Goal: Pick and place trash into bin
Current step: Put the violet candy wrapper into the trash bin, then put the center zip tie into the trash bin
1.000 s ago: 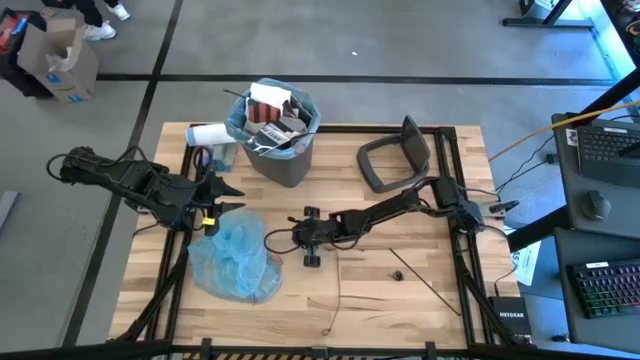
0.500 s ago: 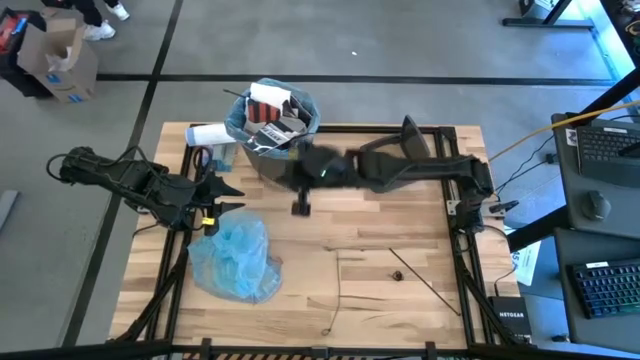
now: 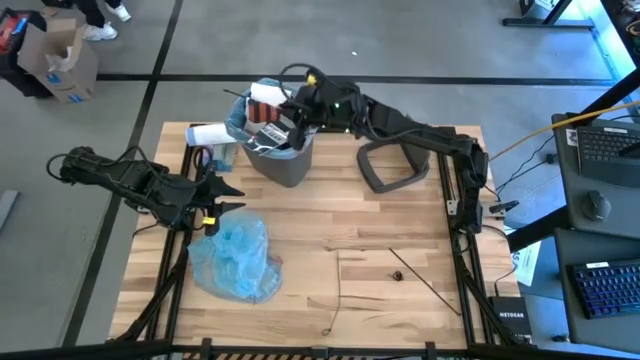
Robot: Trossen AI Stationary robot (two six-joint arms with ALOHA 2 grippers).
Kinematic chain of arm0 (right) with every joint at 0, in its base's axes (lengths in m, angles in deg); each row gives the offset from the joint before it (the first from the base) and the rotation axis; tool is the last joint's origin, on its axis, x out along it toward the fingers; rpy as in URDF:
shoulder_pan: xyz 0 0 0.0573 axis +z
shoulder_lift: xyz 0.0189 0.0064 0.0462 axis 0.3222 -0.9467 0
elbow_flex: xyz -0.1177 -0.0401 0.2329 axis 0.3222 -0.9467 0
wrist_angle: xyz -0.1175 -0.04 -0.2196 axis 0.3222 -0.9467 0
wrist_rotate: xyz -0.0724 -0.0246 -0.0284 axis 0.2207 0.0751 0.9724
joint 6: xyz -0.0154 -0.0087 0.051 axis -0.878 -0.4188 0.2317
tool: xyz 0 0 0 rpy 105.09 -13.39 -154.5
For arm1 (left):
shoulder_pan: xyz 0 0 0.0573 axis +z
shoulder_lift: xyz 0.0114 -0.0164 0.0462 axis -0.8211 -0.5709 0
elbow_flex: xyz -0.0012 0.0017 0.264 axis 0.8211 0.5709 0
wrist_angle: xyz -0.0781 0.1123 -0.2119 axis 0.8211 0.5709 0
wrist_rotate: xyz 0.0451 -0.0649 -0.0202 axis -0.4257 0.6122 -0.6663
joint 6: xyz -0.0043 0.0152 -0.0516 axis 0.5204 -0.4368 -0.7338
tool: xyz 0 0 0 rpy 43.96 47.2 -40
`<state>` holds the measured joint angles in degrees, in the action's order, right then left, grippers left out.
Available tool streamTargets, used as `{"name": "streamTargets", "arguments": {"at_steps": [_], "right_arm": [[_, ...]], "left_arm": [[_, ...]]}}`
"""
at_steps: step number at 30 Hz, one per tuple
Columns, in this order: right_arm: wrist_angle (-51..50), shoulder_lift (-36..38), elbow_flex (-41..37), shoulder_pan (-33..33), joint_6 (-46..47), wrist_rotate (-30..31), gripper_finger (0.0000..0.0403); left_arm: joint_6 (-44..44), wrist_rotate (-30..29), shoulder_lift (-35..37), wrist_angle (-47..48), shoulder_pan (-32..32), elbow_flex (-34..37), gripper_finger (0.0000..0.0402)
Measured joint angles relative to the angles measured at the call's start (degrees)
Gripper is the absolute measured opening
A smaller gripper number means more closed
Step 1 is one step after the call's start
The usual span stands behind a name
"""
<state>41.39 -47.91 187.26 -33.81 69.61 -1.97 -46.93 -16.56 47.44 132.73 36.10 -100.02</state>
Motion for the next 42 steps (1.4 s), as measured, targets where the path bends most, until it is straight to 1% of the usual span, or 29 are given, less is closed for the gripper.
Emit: {"name": "streamTargets", "arguments": {"at_steps": [1,3,8,11,14,18,20,23,26,30,33,38,40,42], "right_arm": [[-1.2,0.0,0.0,-0.7,1.4,-1.0,0.0057],[-3.1,0.0,0.0,-1.6,3.2,-1.0,0.0098],[-5.0,1.3,0.0,-1.6,3.3,-1.2,0.0201],[-7.2,3.6,0.0,-1.0,3.3,-1.2,0.0241],[-12.1,6.5,0.0,0.6,3.3,-1.6,0.0262],[-22.7,10.1,0.0,4.4,3.9,-1.6,0.0268],[-28.7,11.2,0.0,6.7,6.1,-1.6,0.0266],[-38.6,11.2,-0.1,10.7,10.0,-1.0,0.0261],[-43.9,10.8,-3.0,15.2,13.5,1.8,0.0253],[-45.2,10.7,-11.2,21.0,19.7,2.6,0.0242],[-45.2,10.6,-18.4,24.9,24.9,2.7,0.0233],[-44.4,10.6,-31.2,31.3,34.5,4.8,0.022],[-43.1,10.6,-35.8,34.0,38.5,4.3,0.0216],[-42.3,10.6,-39.6,36.6,42.7,2.1,0.0214]], "left_arm": [[0.0,0.0,0.0,0.0,0.0,0.0,0.0117],[0.0,0.0,0.0,0.0,0.0,0.0,0.0117],[0.0,0.0,0.0,0.0,0.0,0.0,0.0117],[-0.1,0.0,0.0,0.0,0.0,0.0,0.0117],[-0.3,0.0,0.0,0.0,0.0,0.0,0.0117],[-0.4,0.0,0.0,0.0,0.0,0.0,0.0117],[-0.3,0.0,0.0,0.0,0.0,0.0,0.0117],[-0.3,0.0,0.0,0.0,0.0,0.0,0.0117],[-0.3,0.0,0.0,-0.1,0.0,0.0,0.0117],[-0.4,0.0,0.0,-0.3,0.0,0.0,0.0117],[-0.5,0.0,0.0,-0.2,0.0,0.0,0.0117],[-0.4,0.0,0.0,-0.3,0.0,0.0,0.0117],[-0.4,0.0,0.0,-0.3,0.0,0.0,0.0117],[-0.4,0.0,0.0,-0.3,0.0,0.0,0.0117]]}}
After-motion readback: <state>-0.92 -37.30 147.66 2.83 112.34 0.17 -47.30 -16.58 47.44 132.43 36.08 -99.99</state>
